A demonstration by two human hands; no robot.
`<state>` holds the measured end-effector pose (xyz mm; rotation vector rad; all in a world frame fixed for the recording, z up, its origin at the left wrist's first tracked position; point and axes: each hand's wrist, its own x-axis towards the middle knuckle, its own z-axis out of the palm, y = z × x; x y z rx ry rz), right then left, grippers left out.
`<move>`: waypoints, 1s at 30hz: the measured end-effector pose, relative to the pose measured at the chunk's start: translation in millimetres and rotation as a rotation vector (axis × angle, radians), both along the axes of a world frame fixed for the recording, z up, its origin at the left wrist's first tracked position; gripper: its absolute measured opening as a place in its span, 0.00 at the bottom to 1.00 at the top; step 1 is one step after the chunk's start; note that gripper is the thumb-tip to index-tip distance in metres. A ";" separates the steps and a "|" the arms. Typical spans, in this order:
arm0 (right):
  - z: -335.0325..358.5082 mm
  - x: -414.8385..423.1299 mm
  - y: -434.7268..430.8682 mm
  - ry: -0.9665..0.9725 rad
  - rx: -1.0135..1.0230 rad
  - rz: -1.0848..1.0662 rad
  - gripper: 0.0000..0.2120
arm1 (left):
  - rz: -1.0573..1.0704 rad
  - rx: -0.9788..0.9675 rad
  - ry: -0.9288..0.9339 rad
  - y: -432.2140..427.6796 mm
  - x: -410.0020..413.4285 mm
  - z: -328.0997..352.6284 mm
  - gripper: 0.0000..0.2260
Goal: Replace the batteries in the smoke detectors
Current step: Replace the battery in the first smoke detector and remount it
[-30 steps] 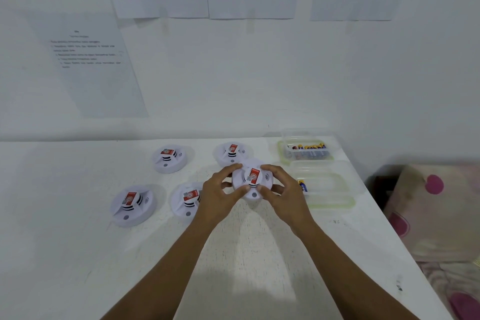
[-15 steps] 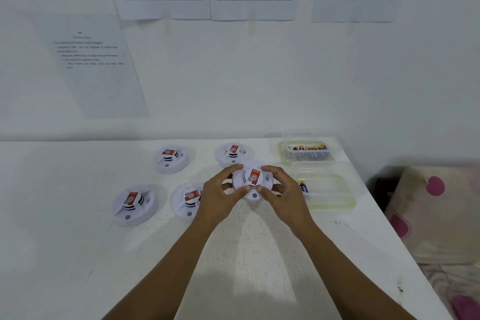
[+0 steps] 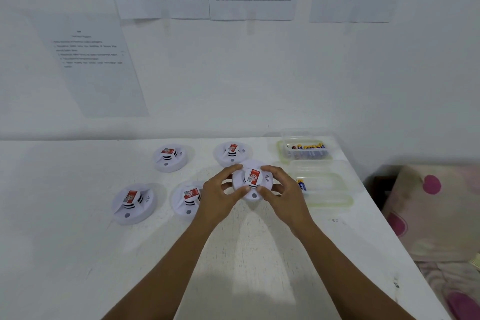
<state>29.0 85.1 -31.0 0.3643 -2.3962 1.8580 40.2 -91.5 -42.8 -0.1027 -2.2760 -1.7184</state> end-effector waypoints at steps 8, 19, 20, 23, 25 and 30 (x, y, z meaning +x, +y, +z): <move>-3.7 3.0 1.1 -0.005 0.001 0.000 0.19 | 0.005 -0.033 -0.007 -0.3 3.3 -4.5 0.21; -38.9 4.7 -2.3 0.060 0.212 -0.017 0.19 | 0.040 -0.243 -0.035 3.8 15.6 -38.3 0.19; -39.0 3.1 -3.5 0.061 0.228 -0.028 0.19 | 0.049 -0.258 -0.029 4.8 14.2 -38.7 0.19; -39.9 -0.1 -5.5 0.086 0.245 -0.057 0.18 | 0.083 -0.313 -0.007 10.7 10.3 -35.4 0.17; -41.7 -0.7 -6.4 0.107 0.238 -0.079 0.17 | 0.090 -0.309 0.010 13.7 9.7 -32.8 0.15; -55.5 3.3 -8.5 0.149 0.301 -0.181 0.15 | 0.091 -0.269 0.030 16.3 14.0 -33.9 0.15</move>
